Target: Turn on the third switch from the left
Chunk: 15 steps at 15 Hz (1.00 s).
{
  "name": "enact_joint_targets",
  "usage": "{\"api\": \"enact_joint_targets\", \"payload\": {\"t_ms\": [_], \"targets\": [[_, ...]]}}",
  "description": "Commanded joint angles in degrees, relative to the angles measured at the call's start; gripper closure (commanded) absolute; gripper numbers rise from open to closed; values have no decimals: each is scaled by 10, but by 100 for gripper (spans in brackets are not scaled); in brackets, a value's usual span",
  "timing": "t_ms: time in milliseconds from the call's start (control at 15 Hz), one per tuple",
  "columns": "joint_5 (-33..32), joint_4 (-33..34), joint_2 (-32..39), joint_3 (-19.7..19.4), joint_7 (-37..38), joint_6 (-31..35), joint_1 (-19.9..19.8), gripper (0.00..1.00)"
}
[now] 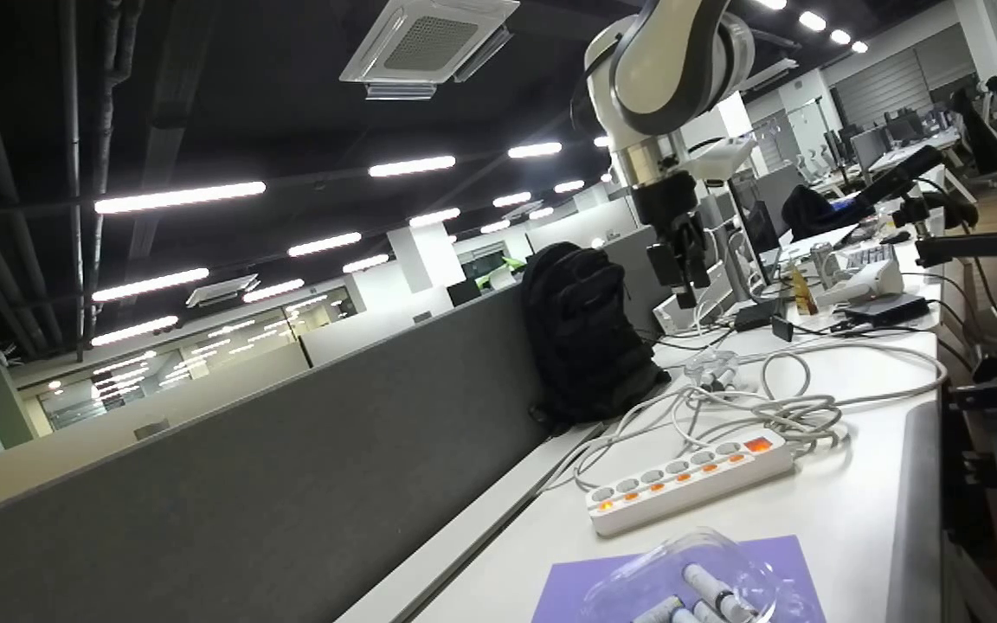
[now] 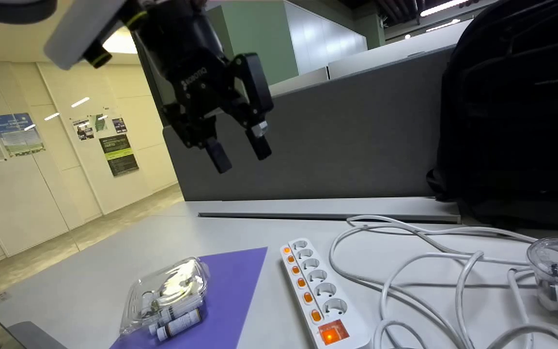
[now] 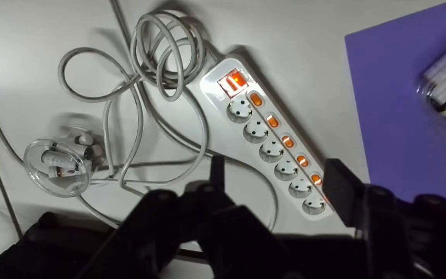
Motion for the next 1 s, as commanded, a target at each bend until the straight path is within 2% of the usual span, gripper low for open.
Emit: {"api": "enact_joint_targets", "payload": {"t_ms": [0,333,400,600,933], "targets": [[18,83,99,-9,15,18,-1,63],[85,186,220,-20,-25,5,13,95],[107,211,247,-20,-42,-6,17,99],[159,277,319,-12,-82,-38,16,100],[130,345,423,5,-78,-57,13,100]]}}
